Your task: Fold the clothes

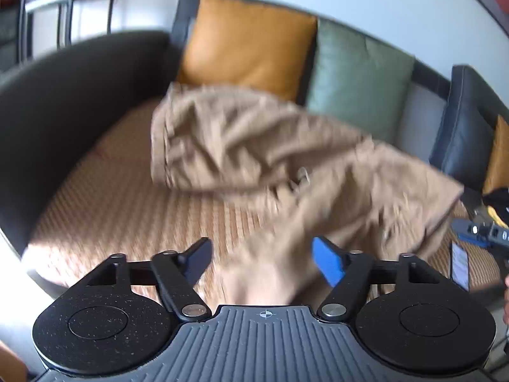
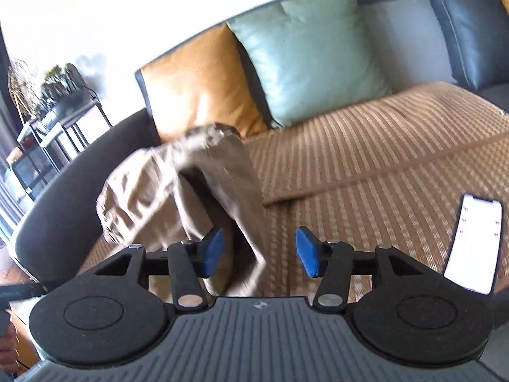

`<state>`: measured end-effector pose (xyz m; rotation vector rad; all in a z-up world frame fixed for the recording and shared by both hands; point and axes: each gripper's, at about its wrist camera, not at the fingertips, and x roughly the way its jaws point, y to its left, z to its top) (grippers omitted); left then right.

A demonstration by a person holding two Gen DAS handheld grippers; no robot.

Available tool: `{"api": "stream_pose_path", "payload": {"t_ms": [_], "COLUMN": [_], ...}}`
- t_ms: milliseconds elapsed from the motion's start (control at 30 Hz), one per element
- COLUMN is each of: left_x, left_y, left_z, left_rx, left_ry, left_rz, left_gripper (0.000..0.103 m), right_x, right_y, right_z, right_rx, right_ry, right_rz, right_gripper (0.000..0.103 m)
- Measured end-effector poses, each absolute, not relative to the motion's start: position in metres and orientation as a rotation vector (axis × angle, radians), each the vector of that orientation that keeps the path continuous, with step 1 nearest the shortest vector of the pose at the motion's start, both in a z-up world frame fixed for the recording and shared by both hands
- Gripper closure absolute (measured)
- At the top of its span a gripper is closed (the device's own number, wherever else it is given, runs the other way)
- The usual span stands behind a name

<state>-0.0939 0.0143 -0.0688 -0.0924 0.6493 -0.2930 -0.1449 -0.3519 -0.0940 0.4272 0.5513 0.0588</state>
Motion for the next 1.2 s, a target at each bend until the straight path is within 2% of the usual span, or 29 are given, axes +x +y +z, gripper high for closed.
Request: {"api": "stream_pose_path", "payload": {"t_ms": [133,267,367,633,667,733,800,867,1000,1200], "left_x": [-0.041,0.029,0.075,0.143,0.147,0.148,0.143,0.136,0.121,0.102], "left_y": [-0.004,-0.008,0.000,0.013,0.014,0.013,0.010,0.013,0.021,0.034], "left_z": [-0.064,-0.090,-0.105,-0.139,-0.144,-0.151,-0.151,-0.142,-0.107,-0.044], "left_rx": [-0.028,0.018,-0.047,-0.066,-0.071,-0.086,-0.069,-0.092,-0.104,-0.114], "left_ry": [0.595,0.630,0.661,0.786,0.800,0.832,0.829,0.815,0.747,0.632], "left_rz": [-0.172,-0.002,0.076,0.022,0.010,-0.035,-0.063,-0.084,-0.111,-0.146], "left_gripper": [0.013,0.013,0.013,0.013,0.016,0.039,0.074,0.086,0.091,0.090], "right_x": [-0.133,-0.130,-0.131,-0.117,-0.114,-0.110,-0.105,-0.101,-0.101,-0.103], "right_y": [-0.345,-0.341,-0.344,-0.350,-0.349,-0.346,-0.344,-0.341,-0.336,-0.314], "right_z": [-0.085,-0.074,-0.067,-0.071,-0.071,-0.071,-0.071,-0.071,-0.075,-0.083], "right_rx": [0.426,0.426,0.415,0.404,0.403,0.397,0.391,0.387,0.399,0.405], "right_ry": [0.542,0.534,0.525,0.564,0.569,0.573,0.576,0.579,0.589,0.609], "right_rz": [0.084,0.093,0.087,0.055,0.056,0.060,0.064,0.067,0.074,0.111], "right_gripper": [0.047,0.044,0.041,0.040,0.040,0.040,0.040,0.040,0.040,0.040]}}
